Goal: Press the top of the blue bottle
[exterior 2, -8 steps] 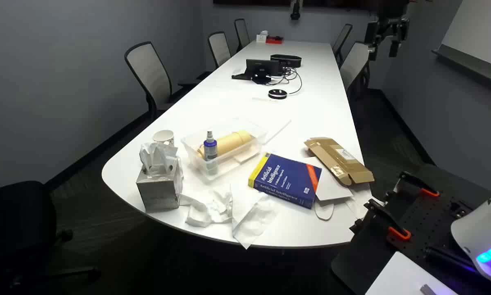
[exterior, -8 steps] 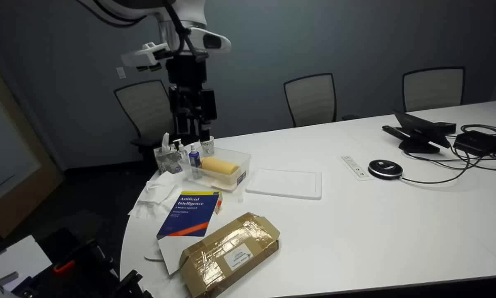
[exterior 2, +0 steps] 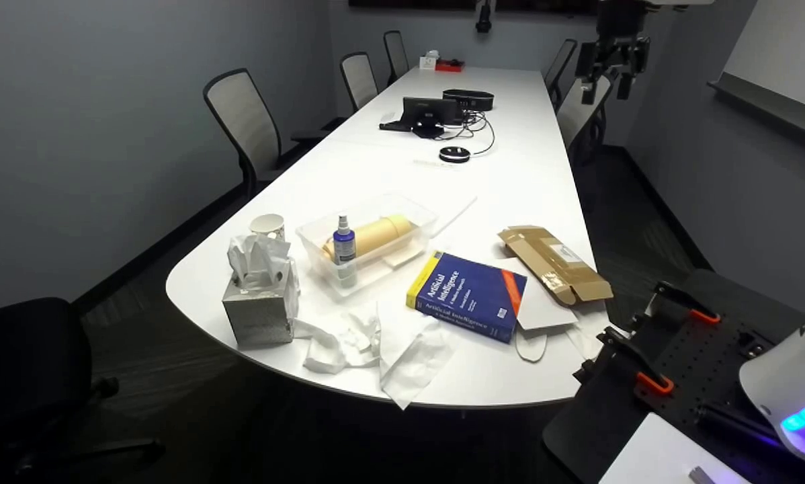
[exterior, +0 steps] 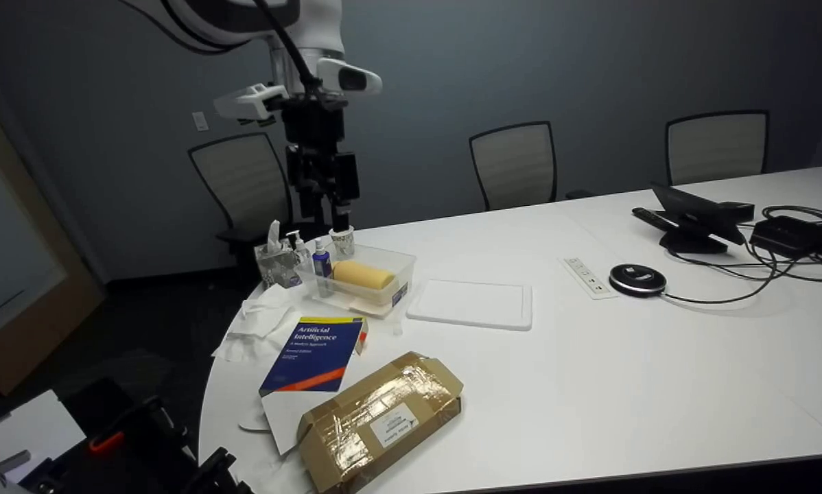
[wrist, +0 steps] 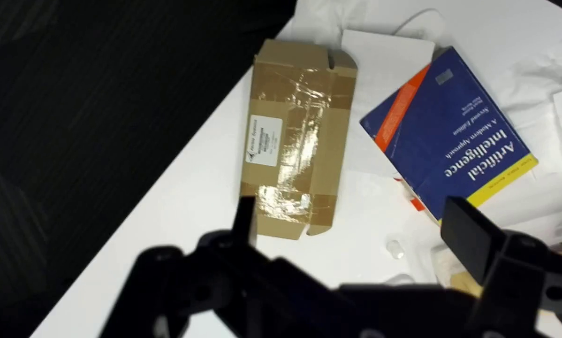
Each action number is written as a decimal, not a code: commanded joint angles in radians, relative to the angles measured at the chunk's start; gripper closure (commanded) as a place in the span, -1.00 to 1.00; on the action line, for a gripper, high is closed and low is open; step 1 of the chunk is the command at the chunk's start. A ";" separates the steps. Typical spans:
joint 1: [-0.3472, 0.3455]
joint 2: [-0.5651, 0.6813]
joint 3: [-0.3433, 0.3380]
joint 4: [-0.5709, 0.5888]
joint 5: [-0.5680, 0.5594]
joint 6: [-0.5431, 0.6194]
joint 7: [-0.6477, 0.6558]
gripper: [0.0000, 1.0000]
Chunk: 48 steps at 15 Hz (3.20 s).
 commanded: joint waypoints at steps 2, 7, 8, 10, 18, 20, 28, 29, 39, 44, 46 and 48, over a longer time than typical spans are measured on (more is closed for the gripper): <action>0.082 0.192 0.091 0.144 0.121 0.087 0.163 -1.00; 0.201 0.404 0.194 0.331 0.100 0.148 0.320 -1.00; 0.227 0.446 0.209 0.374 0.095 0.150 0.338 -1.00; 0.276 0.541 0.232 0.473 0.095 0.165 0.365 -1.00; 0.413 0.894 0.250 0.864 0.069 0.137 0.328 -1.00; 0.425 0.961 0.230 0.931 0.041 0.147 0.336 -1.00; 0.398 1.140 0.220 1.147 0.057 0.136 0.321 -1.00; 0.399 1.152 0.220 1.169 0.056 0.127 0.318 -0.50; 0.384 1.219 0.246 1.290 0.107 -0.038 0.296 0.90; 0.384 1.259 0.251 1.353 0.119 -0.075 0.279 1.00; 0.385 1.275 0.251 1.380 0.119 -0.080 0.279 1.00; 0.383 1.290 0.254 1.408 0.122 -0.089 0.276 1.00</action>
